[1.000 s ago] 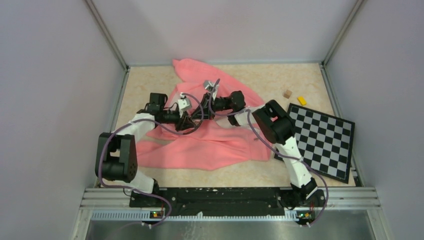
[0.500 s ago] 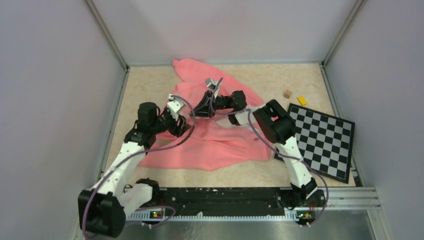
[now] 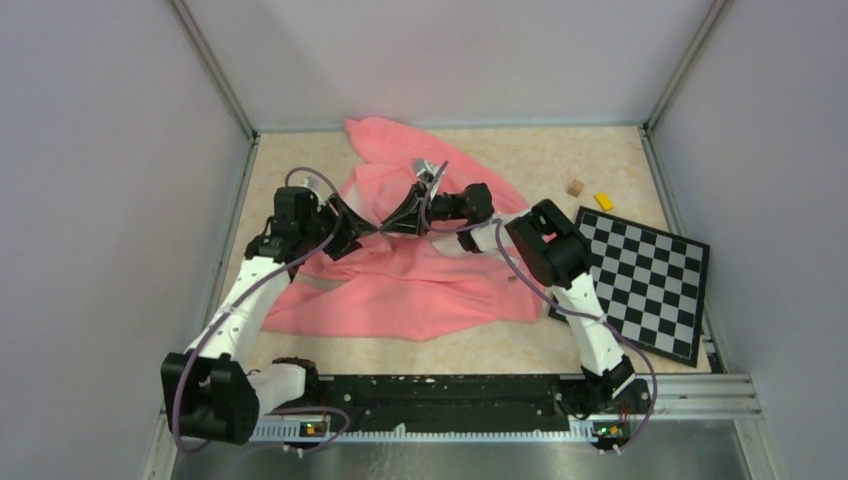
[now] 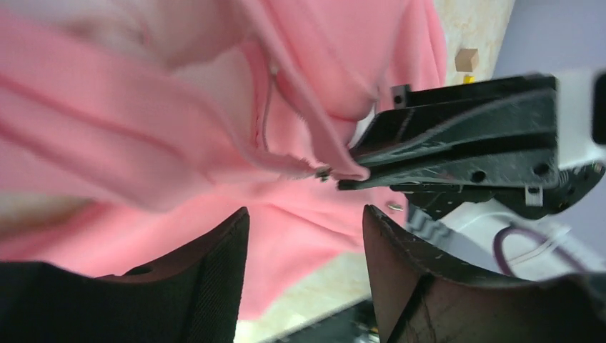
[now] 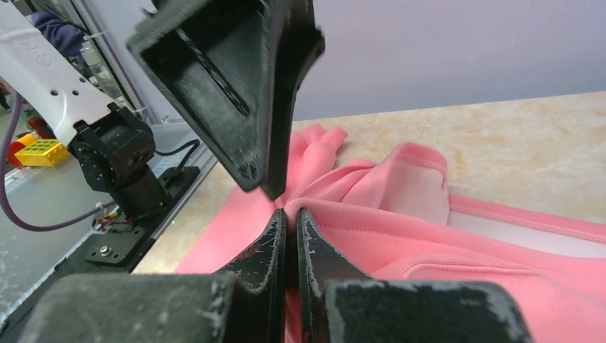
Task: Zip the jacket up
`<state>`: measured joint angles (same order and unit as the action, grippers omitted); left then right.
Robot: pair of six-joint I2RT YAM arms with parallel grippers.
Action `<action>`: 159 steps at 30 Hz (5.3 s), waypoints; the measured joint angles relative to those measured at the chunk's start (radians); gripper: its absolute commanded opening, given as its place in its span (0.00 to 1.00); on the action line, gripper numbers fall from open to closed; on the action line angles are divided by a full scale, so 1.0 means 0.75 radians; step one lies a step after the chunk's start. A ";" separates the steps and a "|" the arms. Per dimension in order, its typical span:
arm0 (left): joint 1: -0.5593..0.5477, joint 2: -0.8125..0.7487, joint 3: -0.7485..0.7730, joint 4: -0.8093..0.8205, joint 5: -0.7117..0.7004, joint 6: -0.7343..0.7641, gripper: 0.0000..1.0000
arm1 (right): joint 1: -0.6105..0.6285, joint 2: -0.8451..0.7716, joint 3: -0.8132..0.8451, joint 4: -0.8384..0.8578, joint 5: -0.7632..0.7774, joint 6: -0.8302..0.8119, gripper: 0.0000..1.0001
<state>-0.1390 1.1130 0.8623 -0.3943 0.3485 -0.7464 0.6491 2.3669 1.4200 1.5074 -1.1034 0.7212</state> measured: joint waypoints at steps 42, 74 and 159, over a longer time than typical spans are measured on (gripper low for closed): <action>0.046 0.220 -0.305 0.546 0.063 -1.271 0.49 | 0.016 -0.027 -0.051 -0.014 -0.002 -0.202 0.00; 0.117 0.184 -0.181 0.214 0.199 -1.140 0.00 | 0.112 -0.695 -0.904 -0.306 0.727 -0.475 0.47; 0.276 0.311 -0.023 -0.084 0.391 -0.841 0.00 | 0.350 -0.668 -0.410 -1.513 1.089 -0.735 0.00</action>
<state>0.0677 1.3460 0.8452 -0.4572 0.6415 -1.3773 0.9115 1.8656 1.1122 0.3725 -0.2863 0.1696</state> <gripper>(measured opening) 0.014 0.005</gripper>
